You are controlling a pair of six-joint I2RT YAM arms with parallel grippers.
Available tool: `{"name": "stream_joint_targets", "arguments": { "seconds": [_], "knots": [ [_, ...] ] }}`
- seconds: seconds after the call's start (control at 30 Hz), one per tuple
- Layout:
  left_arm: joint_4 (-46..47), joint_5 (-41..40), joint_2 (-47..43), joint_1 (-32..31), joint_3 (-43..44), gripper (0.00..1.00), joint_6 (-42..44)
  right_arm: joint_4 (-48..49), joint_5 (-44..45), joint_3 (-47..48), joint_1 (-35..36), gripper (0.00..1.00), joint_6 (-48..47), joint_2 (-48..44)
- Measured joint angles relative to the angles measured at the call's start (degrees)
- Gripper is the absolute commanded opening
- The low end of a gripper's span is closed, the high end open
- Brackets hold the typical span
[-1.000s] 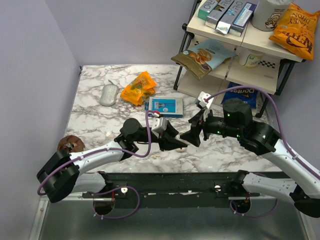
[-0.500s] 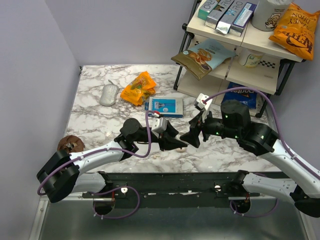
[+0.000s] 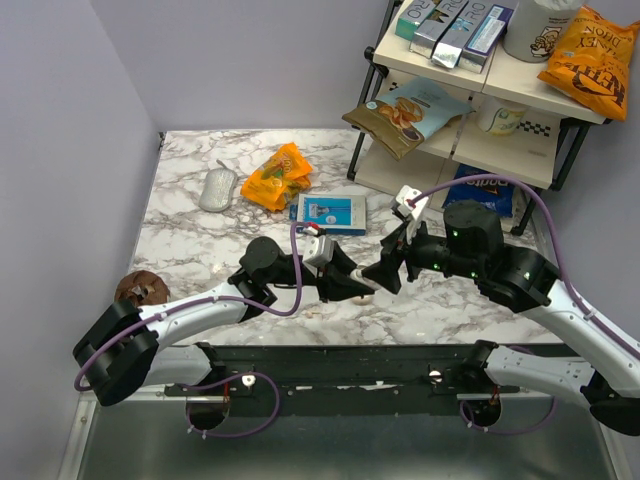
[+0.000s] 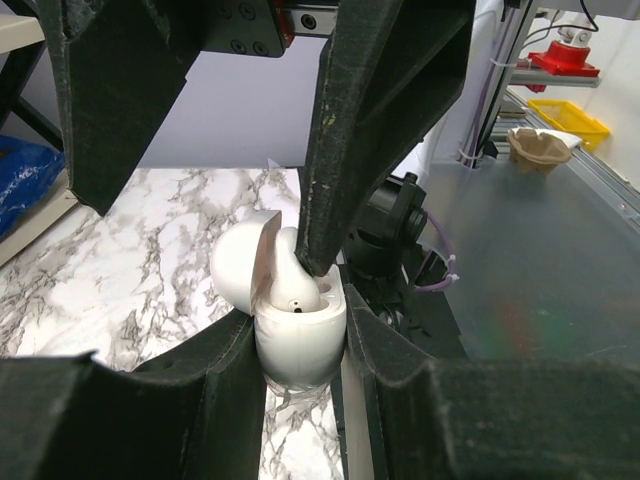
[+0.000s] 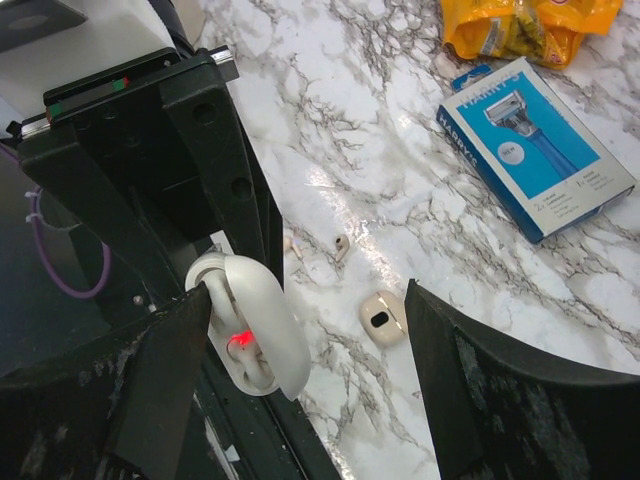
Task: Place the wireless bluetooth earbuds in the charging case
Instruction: Place the earbud in the charging case.
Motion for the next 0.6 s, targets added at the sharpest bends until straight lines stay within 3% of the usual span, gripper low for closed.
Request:
{"name": "stream_joint_targets", "arguments": {
  "seconds": [0.6],
  "knots": [
    [0.44, -0.20, -0.11, 0.00, -0.11, 0.00, 0.00, 0.00, -1.38, 0.00, 0.00, 0.87, 0.00, -0.66]
  ]
}}
